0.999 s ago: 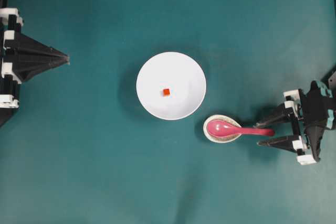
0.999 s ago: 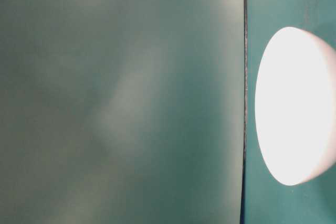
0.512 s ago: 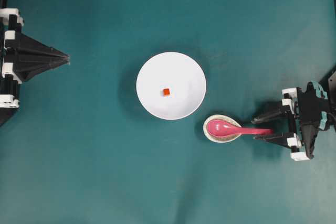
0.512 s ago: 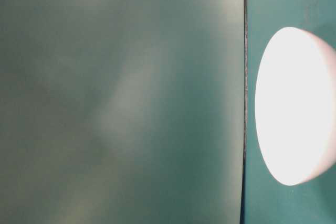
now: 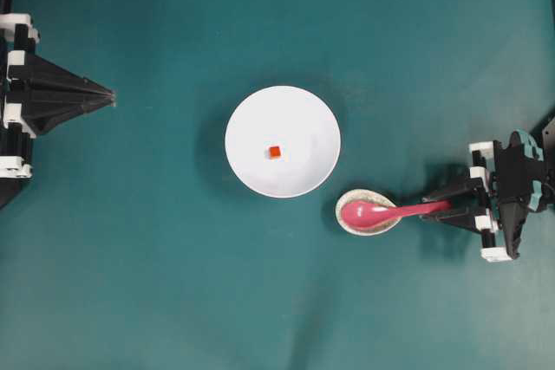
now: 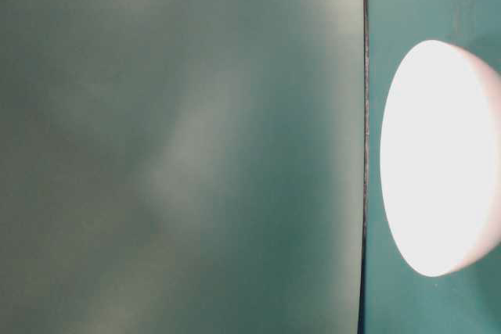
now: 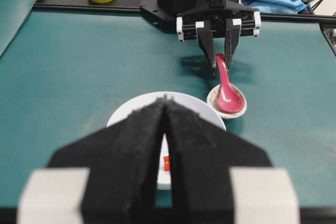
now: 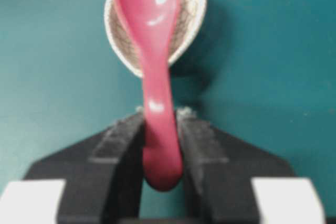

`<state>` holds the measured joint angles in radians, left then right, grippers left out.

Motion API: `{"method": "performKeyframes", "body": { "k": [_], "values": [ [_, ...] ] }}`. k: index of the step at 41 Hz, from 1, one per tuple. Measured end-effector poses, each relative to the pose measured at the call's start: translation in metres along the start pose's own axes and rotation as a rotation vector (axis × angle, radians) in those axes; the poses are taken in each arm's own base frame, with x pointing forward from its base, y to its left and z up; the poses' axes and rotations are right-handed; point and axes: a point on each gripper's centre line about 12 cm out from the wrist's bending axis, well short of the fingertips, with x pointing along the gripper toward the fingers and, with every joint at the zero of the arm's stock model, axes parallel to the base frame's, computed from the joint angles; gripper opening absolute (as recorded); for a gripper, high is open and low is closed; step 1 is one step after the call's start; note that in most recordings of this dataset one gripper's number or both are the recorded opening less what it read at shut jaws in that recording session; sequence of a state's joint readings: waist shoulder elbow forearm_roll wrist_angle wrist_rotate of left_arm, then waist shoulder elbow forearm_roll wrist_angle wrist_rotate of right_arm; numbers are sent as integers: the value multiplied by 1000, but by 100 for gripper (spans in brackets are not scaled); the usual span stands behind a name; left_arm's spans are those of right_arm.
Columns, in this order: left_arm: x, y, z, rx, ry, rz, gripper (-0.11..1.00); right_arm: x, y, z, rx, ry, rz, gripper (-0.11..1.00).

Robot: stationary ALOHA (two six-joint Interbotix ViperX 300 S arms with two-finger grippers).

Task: Grip the spoon and scoop the red block from the bowl with right arm.
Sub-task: 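Close the right gripper on the pink spoon handle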

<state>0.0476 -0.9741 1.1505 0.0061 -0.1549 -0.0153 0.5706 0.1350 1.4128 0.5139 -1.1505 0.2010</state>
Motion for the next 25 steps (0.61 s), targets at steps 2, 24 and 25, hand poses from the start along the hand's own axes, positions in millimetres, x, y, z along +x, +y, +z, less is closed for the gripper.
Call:
{"method": "performKeyframes", "body": {
  "k": [2, 24, 25],
  "values": [
    [0, 0, 0, 0, 0, 0, 0, 0, 0, 0, -6, 0, 0, 24],
    [0, 0, 0, 2, 3, 0, 0, 4, 4, 4, -5, -18, 6, 24],
    [0, 0, 0, 2, 3, 0, 0, 4, 4, 5, -5, -20, 8, 24]
  ]
}}
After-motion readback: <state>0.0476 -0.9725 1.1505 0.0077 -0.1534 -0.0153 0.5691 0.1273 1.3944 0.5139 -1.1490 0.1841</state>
